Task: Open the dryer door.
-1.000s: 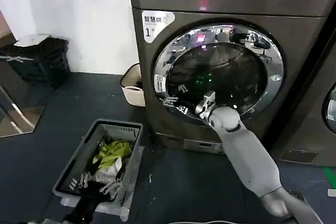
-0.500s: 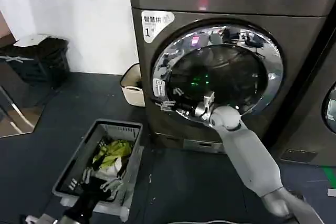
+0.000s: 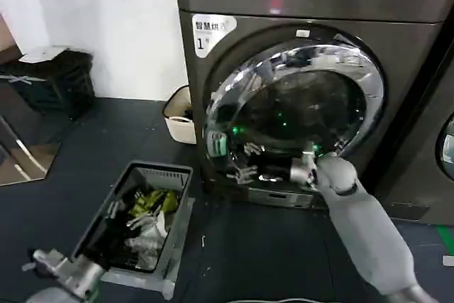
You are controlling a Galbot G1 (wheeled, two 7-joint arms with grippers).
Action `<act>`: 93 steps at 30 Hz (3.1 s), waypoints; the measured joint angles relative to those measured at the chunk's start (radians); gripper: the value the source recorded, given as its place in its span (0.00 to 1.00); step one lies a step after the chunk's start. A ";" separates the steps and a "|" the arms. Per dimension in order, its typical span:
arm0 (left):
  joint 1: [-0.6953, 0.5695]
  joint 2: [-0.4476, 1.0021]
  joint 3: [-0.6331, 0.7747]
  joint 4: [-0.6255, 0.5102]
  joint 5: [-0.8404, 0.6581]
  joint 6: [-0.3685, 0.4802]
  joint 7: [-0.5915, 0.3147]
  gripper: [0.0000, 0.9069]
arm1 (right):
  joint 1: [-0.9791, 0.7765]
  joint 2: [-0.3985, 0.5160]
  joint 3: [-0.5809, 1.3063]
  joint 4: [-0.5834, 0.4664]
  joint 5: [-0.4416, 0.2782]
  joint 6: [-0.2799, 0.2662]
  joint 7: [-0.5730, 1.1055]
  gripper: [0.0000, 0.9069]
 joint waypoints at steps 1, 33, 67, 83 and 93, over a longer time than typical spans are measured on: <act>-0.016 0.020 0.006 0.013 -0.016 0.000 -0.006 1.00 | -0.020 -0.010 0.017 0.018 -0.001 -0.001 -0.023 1.00; -0.729 0.303 0.755 0.278 -0.292 0.005 0.104 1.00 | -0.873 0.224 1.107 0.486 0.128 0.176 0.505 1.00; -1.243 -0.063 1.360 0.544 -0.346 -0.090 0.035 1.00 | -0.955 0.149 1.723 0.442 -0.059 -0.103 1.161 1.00; -1.304 -0.301 1.396 0.740 -0.213 -0.118 -0.064 1.00 | -0.983 0.129 1.821 0.418 -0.060 -0.100 1.187 1.00; -1.322 -0.427 1.408 0.825 -0.133 -0.120 -0.175 1.00 | -0.985 0.131 1.821 0.411 -0.061 -0.080 1.186 1.00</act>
